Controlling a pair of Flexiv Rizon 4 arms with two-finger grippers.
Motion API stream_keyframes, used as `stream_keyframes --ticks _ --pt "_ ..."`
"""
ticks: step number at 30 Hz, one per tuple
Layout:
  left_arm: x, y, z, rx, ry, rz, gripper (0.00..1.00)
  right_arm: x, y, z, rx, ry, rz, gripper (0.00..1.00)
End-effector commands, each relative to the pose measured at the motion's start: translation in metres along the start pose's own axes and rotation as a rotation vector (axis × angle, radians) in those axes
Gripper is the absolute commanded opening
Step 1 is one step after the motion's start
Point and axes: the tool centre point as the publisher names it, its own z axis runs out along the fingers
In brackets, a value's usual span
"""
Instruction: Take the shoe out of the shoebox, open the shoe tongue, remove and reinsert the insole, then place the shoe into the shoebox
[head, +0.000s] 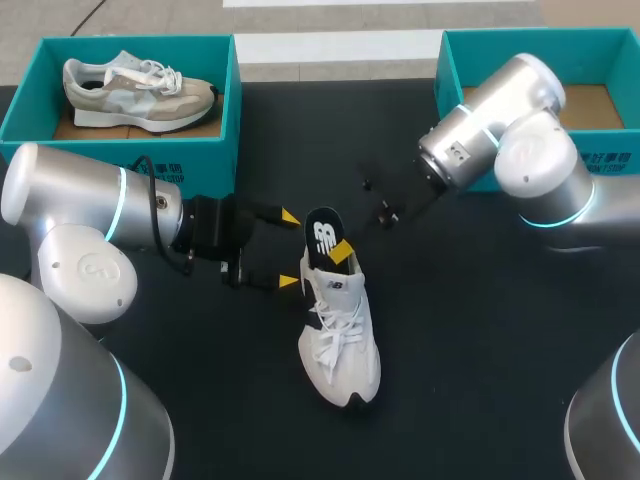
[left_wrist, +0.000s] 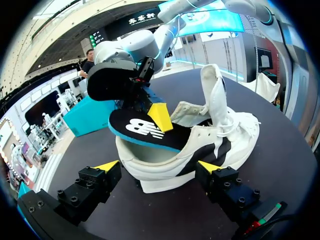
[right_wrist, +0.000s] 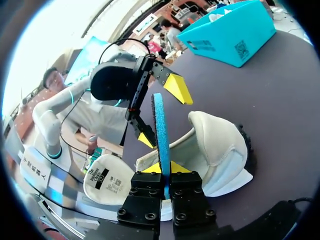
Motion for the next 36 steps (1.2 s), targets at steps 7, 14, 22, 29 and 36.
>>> stream_keyframes --ticks 7,14,22,29,36 --pt "0.001 0.000 0.000 -0.003 0.000 0.000 1.00 0.011 -0.019 0.017 0.047 0.032 0.072 0.00" --pt "0.001 0.000 0.000 -0.003 0.000 0.000 1.00 0.010 -0.016 0.014 0.042 0.017 0.074 0.07" --pt "0.001 0.000 0.000 -0.003 0.000 0.000 1.00 0.002 -0.003 -0.002 0.044 -0.013 0.040 0.18" --pt "0.001 0.000 0.000 -0.003 0.000 0.000 1.00 -0.006 0.008 -0.007 0.050 -0.019 0.018 0.16" --pt "0.001 0.000 0.000 -0.003 0.000 0.000 1.00 -0.010 0.011 -0.004 0.062 -0.020 0.038 0.00"
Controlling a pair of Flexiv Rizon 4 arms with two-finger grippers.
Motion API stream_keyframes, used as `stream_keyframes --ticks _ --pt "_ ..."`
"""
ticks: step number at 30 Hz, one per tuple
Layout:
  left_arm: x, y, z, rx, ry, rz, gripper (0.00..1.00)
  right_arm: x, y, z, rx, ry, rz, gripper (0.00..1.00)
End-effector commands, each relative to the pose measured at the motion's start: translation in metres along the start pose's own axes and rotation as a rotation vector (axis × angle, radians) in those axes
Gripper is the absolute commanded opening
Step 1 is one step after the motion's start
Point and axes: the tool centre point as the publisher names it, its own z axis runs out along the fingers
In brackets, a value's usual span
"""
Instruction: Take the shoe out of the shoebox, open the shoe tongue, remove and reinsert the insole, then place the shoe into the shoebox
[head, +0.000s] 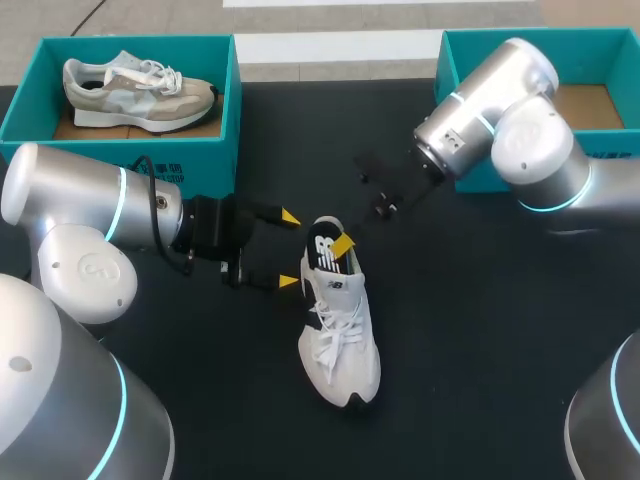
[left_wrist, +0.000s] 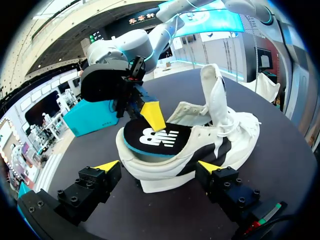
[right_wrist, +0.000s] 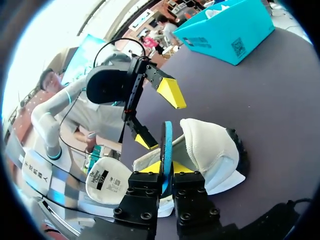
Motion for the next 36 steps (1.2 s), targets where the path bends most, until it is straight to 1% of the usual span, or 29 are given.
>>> stream_keyframes --ticks 1,7,13,18,21,22,23,24,26,31,36 --pt "0.001 0.000 0.000 -0.003 0.000 0.000 1.00 -0.003 0.002 0.004 0.017 -0.002 0.021 0.00" --pt "0.001 0.000 0.000 -0.003 0.000 0.000 1.00 0.004 -0.012 0.006 0.014 0.002 0.065 0.00" --pt "0.001 0.000 0.000 -0.003 0.000 0.000 1.00 0.010 -0.030 0.019 -0.002 0.007 0.119 0.00" --pt "0.001 0.000 0.000 -0.003 0.000 0.000 1.00 0.011 -0.031 0.021 -0.016 0.001 0.128 0.00" --pt "0.001 0.000 0.000 -0.003 0.000 0.000 1.00 0.011 -0.029 0.018 -0.023 -0.012 0.123 0.00" --pt "0.001 0.000 0.000 -0.003 0.000 0.000 1.00 0.010 -0.028 0.017 -0.025 -0.018 0.121 0.02" --pt "0.001 0.000 0.000 -0.003 0.000 0.000 1.00 0.010 -0.027 0.016 -0.029 -0.024 0.118 0.12" --pt "0.001 0.000 0.000 -0.003 0.000 0.000 1.00 0.010 -0.026 0.014 -0.031 -0.027 0.115 0.19" --pt "0.001 0.000 0.000 -0.003 0.000 0.000 1.00 0.010 -0.023 0.011 -0.035 -0.037 0.107 0.24" --pt "0.001 0.000 0.000 -0.003 0.000 0.000 1.00 0.011 -0.013 0.004 -0.030 -0.054 0.087 0.27" --pt "0.001 0.000 0.000 -0.003 0.000 0.000 1.00 0.009 -0.007 -0.001 -0.029 -0.065 0.073 0.31"
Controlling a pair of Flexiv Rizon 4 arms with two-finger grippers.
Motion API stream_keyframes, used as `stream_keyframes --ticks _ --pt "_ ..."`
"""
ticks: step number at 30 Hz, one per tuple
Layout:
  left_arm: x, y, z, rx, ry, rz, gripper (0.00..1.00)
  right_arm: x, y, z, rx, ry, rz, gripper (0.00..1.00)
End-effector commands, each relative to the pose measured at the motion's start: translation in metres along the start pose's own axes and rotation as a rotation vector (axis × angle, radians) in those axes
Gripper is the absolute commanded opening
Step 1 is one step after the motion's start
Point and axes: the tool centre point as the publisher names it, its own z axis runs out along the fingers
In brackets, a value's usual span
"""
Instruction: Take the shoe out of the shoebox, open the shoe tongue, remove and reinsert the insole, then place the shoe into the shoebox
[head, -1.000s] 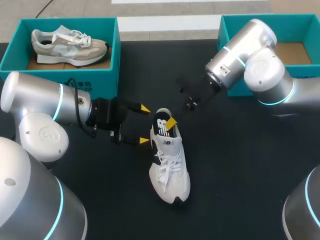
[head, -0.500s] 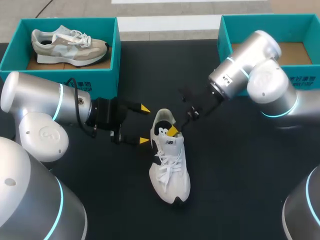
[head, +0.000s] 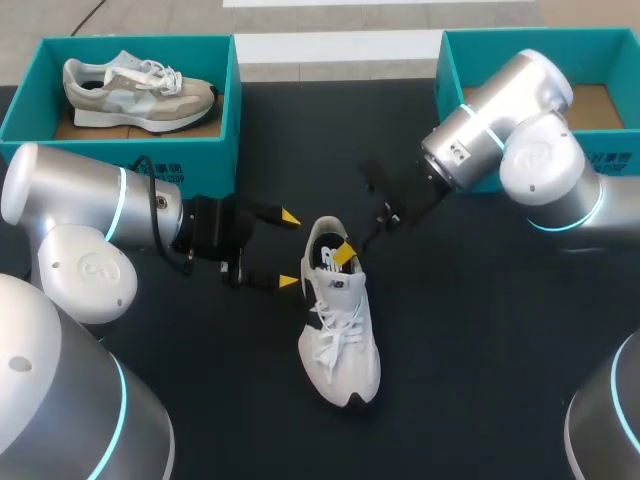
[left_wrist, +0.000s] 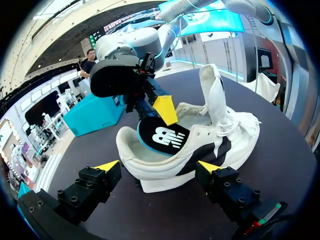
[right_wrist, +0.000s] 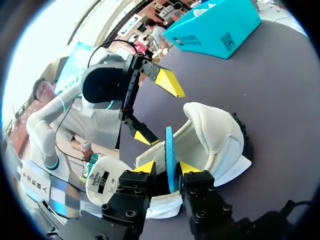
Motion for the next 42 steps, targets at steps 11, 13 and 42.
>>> stream_keyframes --ticks 11,13,42 --pt "0.001 0.000 0.000 -0.003 0.000 0.000 1.00 -0.003 0.019 -0.006 0.019 -0.010 -0.042 0.29" --pt "0.001 0.000 0.000 -0.003 0.000 0.000 1.00 -0.002 0.021 -0.005 0.016 -0.010 -0.049 0.29" --pt "0.001 0.000 0.000 -0.003 0.000 0.000 1.00 -0.015 0.027 0.004 0.039 0.047 -0.161 0.00"
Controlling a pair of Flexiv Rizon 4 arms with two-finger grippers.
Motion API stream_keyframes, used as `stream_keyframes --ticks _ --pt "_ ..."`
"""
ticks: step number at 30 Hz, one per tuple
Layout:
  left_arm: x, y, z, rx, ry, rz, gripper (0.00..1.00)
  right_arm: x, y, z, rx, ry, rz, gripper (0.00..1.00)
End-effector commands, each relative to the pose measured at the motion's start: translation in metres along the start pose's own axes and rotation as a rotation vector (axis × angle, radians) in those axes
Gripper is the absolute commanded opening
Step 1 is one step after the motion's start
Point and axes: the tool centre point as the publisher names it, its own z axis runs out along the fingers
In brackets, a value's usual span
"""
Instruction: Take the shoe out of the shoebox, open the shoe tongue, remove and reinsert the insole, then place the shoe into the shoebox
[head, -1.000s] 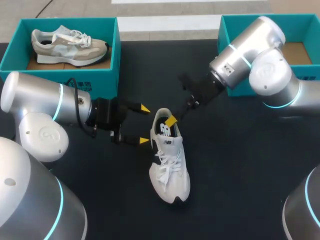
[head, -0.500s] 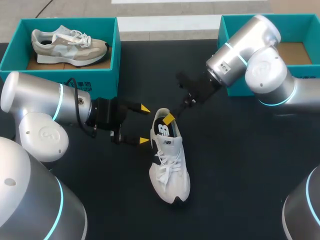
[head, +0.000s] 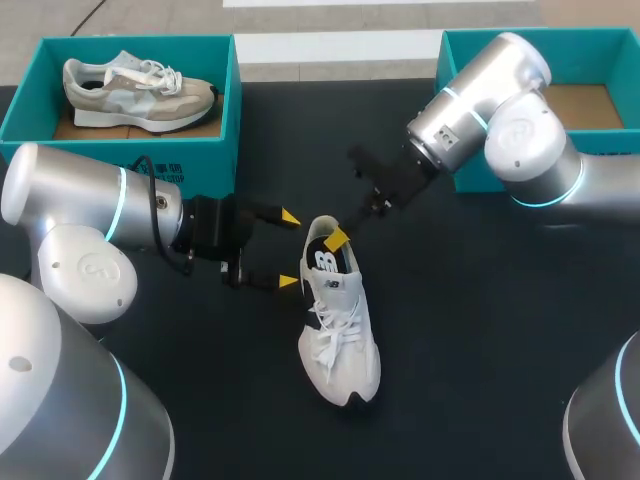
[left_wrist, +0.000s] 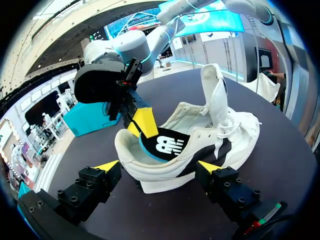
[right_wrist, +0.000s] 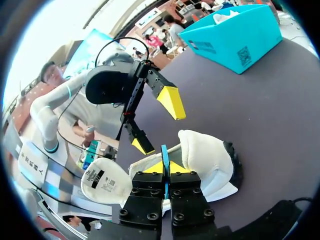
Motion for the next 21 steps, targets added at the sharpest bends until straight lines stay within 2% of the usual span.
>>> stream_keyframes --ticks 1,3,4,7,13,21 --pt "0.001 0.000 0.000 -0.003 0.000 0.000 1.00 -0.003 0.002 0.004 0.004 0.001 -0.002 0.00" --pt "0.001 0.000 0.000 -0.003 0.000 0.000 1.00 -0.002 0.001 0.003 0.002 -0.005 -0.001 0.00" --pt "0.001 0.000 0.000 -0.003 0.000 0.000 1.00 0.000 0.001 0.002 0.002 -0.007 0.000 0.09" --pt "0.001 0.000 0.000 -0.003 0.000 0.000 1.00 0.004 0.001 0.000 0.003 -0.013 0.002 0.14" --pt "0.001 0.000 0.000 -0.003 0.000 0.000 1.00 0.013 0.001 -0.005 0.003 -0.036 -0.001 0.16" --pt "0.001 0.000 0.000 -0.003 0.000 0.000 1.00 0.018 0.017 -0.022 -0.001 -0.070 -0.052 0.20"
